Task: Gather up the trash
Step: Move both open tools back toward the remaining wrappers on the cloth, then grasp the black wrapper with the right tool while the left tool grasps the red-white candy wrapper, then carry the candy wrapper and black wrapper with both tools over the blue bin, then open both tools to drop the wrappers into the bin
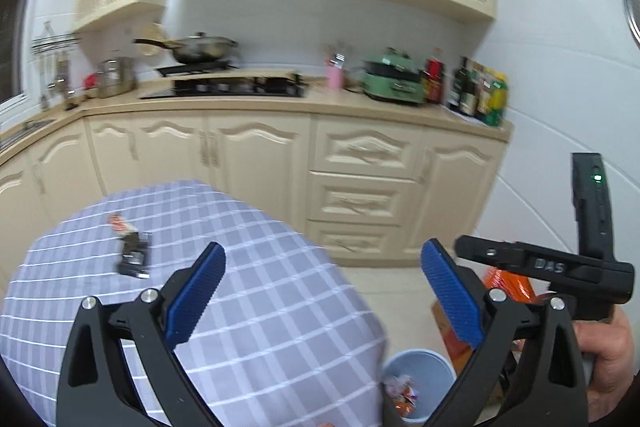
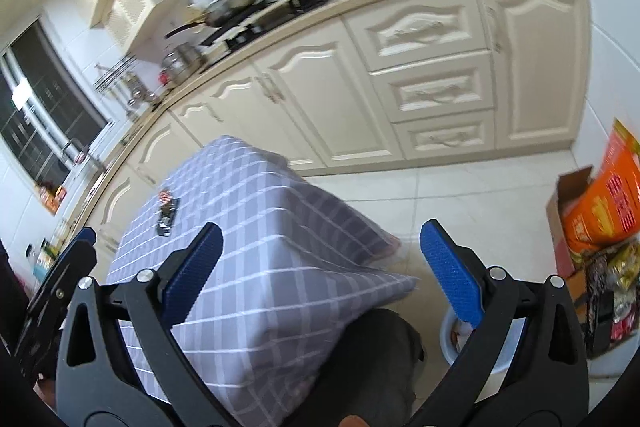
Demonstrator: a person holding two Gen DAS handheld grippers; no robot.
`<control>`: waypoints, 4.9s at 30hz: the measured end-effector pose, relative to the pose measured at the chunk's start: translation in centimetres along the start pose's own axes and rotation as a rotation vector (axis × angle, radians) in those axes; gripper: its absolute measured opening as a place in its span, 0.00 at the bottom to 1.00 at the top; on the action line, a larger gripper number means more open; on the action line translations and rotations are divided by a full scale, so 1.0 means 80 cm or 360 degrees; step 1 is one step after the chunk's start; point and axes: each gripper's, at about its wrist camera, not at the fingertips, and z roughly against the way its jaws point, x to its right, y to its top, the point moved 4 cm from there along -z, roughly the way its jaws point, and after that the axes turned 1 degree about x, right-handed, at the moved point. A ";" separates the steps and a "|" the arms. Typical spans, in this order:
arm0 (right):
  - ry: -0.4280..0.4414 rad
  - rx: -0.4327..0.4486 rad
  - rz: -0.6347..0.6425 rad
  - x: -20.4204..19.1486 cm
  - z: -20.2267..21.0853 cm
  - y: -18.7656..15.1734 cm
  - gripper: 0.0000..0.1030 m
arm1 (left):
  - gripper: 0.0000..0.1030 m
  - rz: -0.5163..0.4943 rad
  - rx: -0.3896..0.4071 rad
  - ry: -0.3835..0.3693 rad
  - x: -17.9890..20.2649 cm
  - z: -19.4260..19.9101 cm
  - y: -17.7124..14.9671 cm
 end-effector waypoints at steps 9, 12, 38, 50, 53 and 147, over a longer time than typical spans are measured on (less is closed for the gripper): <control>0.0129 -0.0072 0.0216 -0.120 -0.055 -0.002 0.94 | 0.94 0.0153 0.0061 0.0302 -0.141 0.036 0.004; 0.0153 -0.0100 0.0275 -0.154 -0.079 -0.006 0.94 | 0.94 0.0189 0.0068 0.0393 -0.179 0.044 -0.001; 0.0033 -0.0541 0.0853 -0.365 -0.365 -0.091 0.52 | 0.94 0.0381 -0.0206 0.0722 -0.392 -0.007 -0.049; 0.0115 -0.0474 0.0694 -0.269 -0.323 -0.054 0.32 | 0.94 0.0229 -0.0439 0.0669 -0.373 -0.141 -0.027; 0.0137 -0.0459 0.0655 -0.249 -0.311 -0.044 0.32 | 0.94 0.0218 -0.0514 0.0664 -0.374 -0.187 -0.021; -0.0481 -0.0375 -0.0791 0.389 -0.036 -0.181 0.94 | 0.88 -0.0398 -0.1018 -0.0499 0.270 -0.251 -0.267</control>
